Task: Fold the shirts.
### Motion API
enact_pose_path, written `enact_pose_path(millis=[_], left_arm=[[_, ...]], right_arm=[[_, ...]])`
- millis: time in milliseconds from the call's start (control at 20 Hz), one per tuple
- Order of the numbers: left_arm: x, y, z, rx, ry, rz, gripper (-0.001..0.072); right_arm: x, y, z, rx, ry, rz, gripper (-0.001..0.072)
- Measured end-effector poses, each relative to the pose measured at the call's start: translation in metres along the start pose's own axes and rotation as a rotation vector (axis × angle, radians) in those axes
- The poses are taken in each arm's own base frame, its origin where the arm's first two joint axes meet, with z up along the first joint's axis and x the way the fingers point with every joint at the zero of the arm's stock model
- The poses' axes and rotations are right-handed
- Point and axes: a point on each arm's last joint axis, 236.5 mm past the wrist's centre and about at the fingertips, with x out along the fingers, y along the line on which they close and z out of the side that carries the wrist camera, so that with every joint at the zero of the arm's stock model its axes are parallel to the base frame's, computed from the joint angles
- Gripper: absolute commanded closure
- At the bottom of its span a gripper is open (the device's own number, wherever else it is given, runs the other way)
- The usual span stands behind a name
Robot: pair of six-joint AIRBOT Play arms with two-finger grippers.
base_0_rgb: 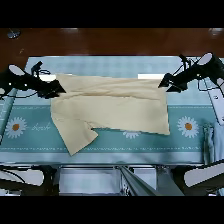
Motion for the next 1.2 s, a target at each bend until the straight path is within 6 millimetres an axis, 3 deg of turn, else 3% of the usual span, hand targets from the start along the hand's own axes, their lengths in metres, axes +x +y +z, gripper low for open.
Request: enact_pose_path(millis=[250,450,600,800,950,1200], left_arm=[[-0.036,0.017,-0.023,-0.071,0.102,-0.015,0.0006],[-0.053,0.039,-0.069,-0.157,0.165,-0.026,0.0007],[-0.046,0.039,-0.119,-0.181,0.211,-0.076,0.0007],[-0.033,0.040,-0.162,-0.224,0.212,-0.123,0.0007],[-0.026,0.037,-0.167,-0.266,0.160,-0.174,0.0007],[-0.016,0.021,-0.160,-0.285,0.087,-0.249,0.0008]], right_arm=[[-0.047,-0.031,-0.028,0.014,0.051,-0.088,0.0088],[-0.088,-0.070,-0.068,0.088,-0.012,-0.157,0.0090],[-0.087,-0.063,-0.114,0.146,-0.083,-0.070,0.0089],[-0.078,-0.040,-0.167,0.168,-0.170,0.047,0.0090],[-0.073,-0.032,-0.189,0.178,-0.203,0.082,0.0090],[-0.070,-0.027,-0.199,0.192,-0.220,0.104,0.0090]])
